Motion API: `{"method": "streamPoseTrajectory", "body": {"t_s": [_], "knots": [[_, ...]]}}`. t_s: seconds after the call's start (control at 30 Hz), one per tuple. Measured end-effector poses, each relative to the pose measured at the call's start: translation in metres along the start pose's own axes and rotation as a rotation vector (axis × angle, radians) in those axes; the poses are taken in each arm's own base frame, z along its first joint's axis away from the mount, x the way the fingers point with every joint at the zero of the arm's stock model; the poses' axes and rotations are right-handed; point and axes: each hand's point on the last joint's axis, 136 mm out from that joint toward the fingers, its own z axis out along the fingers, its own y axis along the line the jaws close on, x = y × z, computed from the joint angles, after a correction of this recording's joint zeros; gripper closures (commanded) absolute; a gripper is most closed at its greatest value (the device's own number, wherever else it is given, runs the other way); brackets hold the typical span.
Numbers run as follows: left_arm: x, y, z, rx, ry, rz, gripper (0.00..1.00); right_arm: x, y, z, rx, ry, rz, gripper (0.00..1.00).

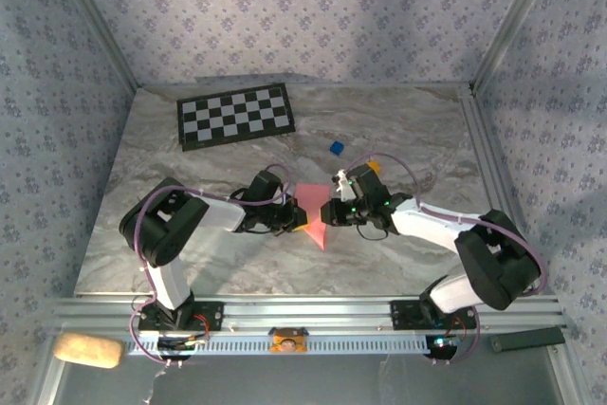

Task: Fold a paper plane with a square sheet of paper (pick it up from the middle)
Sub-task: Third fold the triangle at the center of the table.

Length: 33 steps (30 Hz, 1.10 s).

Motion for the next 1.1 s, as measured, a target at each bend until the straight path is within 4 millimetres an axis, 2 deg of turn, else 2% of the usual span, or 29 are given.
{"method": "streamPoseTrajectory", "body": {"t_s": [0.13,0.3,0.63,1.1], "knots": [[0.0,0.0,0.001,-0.002,0.003,-0.001,1.0,0.018,0.017,0.01,-0.043,0.066,-0.016,0.95],[-0.001,-0.001,0.001,-0.001,0.002,0.006,1.0,0.035,0.021,0.03,-0.042,0.151,-0.015,0.96],[0.0,-0.001,0.001,-0.002,0.003,0.007,1.0,0.039,0.015,0.05,-0.011,0.205,0.007,0.97],[-0.001,-0.001,0.001,-0.007,0.005,0.014,1.0,0.051,0.003,0.053,0.022,0.235,0.035,0.96]]}}
